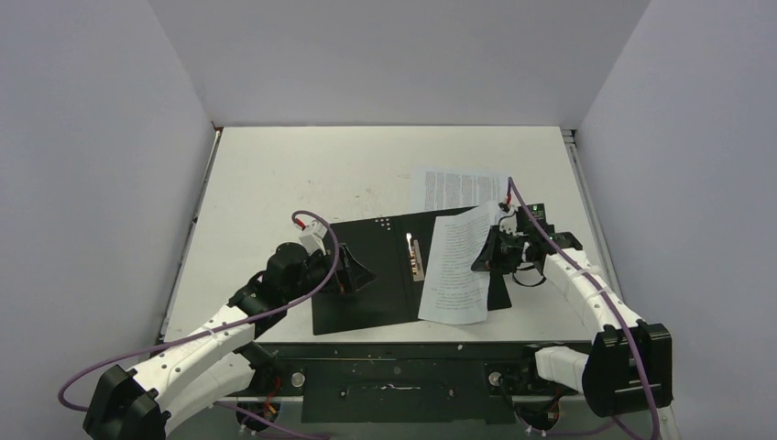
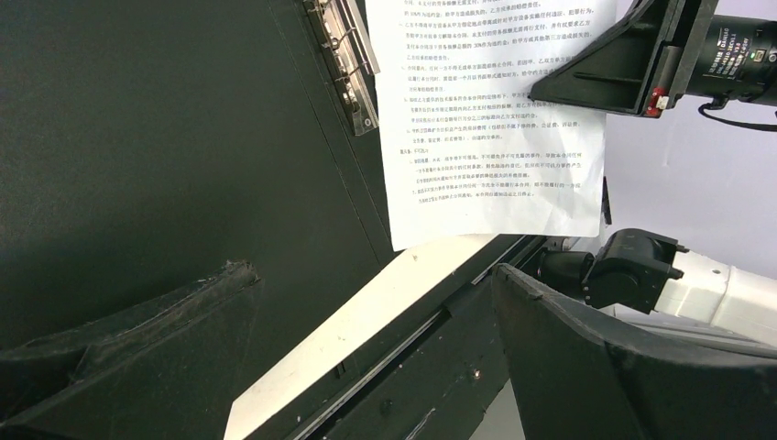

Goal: Put the files into the folder

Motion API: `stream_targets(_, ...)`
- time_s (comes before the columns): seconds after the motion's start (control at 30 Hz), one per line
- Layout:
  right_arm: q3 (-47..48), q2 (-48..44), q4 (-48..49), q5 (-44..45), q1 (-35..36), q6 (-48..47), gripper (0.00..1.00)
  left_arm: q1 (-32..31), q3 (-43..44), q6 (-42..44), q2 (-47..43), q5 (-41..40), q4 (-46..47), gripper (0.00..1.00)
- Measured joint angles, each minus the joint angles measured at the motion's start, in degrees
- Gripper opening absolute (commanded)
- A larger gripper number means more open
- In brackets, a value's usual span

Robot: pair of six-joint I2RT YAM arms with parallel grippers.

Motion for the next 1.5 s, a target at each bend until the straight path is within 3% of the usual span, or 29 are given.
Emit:
stream_targets(0.57,-1.7,-10.0,6.5,-6.4,0.3,-2.0,0.05,0.0,-0.3,0.4,0.7,0.0,0.2,0.97)
stream_targets(1.23,-3.7,-6.2,9.6,-4.7,2.1,-2.4,0.05,0.0,-0.3,1.0,0.2,0.0,0.2,0.97)
stream_targets(1.5,-2.3,-2.6,9.7,-0.5,7.0,-5.2,0.05,0.0,-0.3,1.0,0.2,0.3,0.2,0.97)
